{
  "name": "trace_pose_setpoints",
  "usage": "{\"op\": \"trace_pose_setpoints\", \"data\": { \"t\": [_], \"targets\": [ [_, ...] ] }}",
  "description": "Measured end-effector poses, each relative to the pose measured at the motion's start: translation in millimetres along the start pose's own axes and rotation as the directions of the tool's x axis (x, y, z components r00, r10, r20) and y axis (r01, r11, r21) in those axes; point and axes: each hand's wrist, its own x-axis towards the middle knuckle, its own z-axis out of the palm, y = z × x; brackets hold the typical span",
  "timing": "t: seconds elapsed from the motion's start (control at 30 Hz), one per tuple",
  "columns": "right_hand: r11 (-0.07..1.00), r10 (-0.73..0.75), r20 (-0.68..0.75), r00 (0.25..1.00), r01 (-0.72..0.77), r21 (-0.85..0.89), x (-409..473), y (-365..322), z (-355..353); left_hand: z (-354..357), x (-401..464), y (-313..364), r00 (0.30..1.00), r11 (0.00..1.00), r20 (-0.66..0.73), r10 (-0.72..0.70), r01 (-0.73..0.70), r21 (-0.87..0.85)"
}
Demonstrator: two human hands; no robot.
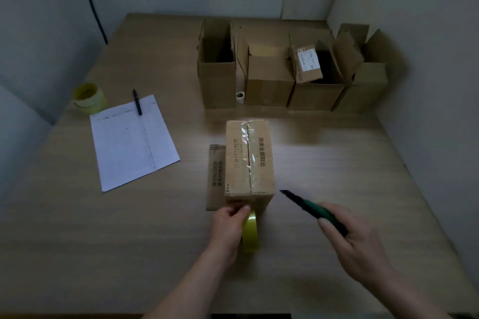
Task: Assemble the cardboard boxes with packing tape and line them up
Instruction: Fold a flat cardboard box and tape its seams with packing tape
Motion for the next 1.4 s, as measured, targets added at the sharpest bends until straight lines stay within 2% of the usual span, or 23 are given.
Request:
{"op": "trace_pose_setpoints", "data": {
  "t": [0.1,0.23,0.67,0.83,0.93,1.0,1.1,1.2,1.27,1.3,1.33,1.4],
  "targets": [
    [0.947,-0.189,0.161,0.969,0.223,-0.231,12.6,-14.9,1.3,2.3,0.8,-1.5,1.0,1.0,-0.027,0.002,-0.002,0.015],
    [0.89,-0.236,0.218,0.947,0.301,-0.343,25.0,-20.1,14.1,3.9,-1.0,1.4,0.998,0.999,-0.047,-0.031,0.032,0.019],
    [0.844,-0.248,0.258,0.934,0.339,-0.415,36.3,-22.5,29.3,16.3,-8.7,22.3,0.978,0.995,-0.185,-0.091,0.098,0.03],
    [0.868,-0.197,0.259,0.946,0.291,-0.402,33.3,-15.0,26.1,15.1,-9.8,26.0,0.977,0.992,-0.194,-0.084,0.1,0.071],
    [0.924,-0.095,0.187,0.978,0.156,-0.348,17.5,16.5,19.3,12.7,-10.0,26.2,0.979,0.989,-0.195,-0.06,0.084,0.117],
    [0.928,0.086,0.109,0.99,-0.04,-0.369,3.9,50.0,13.5,11.2,-11.4,27.4,0.978,0.984,-0.201,-0.047,0.08,0.159],
    [0.82,0.42,0.095,0.903,-0.332,-0.465,-10.6,96.1,10.2,10.1,-12.5,26.8,0.981,0.979,-0.194,-0.023,0.061,0.192],
    [0.756,0.492,0.139,0.86,-0.342,-0.558,-3.5,105.0,18.6,10.3,-13.1,27.3,0.982,0.973,-0.189,-0.022,0.064,0.221],
    [0.78,0.405,0.085,0.91,-0.295,-0.552,22.1,78.9,24.1,10.7,-12.0,27.4,0.981,0.969,-0.192,-0.015,0.061,0.239],
    [0.845,0.278,0.065,0.958,-0.212,-0.491,37.8,58.6,28.2,10.6,-11.2,27.3,0.981,0.968,-0.192,-0.011,0.059,0.242],
    [0.91,0.107,0.061,0.992,-0.073,-0.408,53.6,34.1,33.8,11.2,-10.5,27.5,0.981,0.967,-0.192,-0.01,0.058,0.246],
    [0.92,-0.208,0.135,0.969,0.241,-0.308,78.6,-15.1,49.1,12.1,-9.1,26.8,0.982,0.963,-0.19,-0.007,0.058,0.262]
  ]
}}
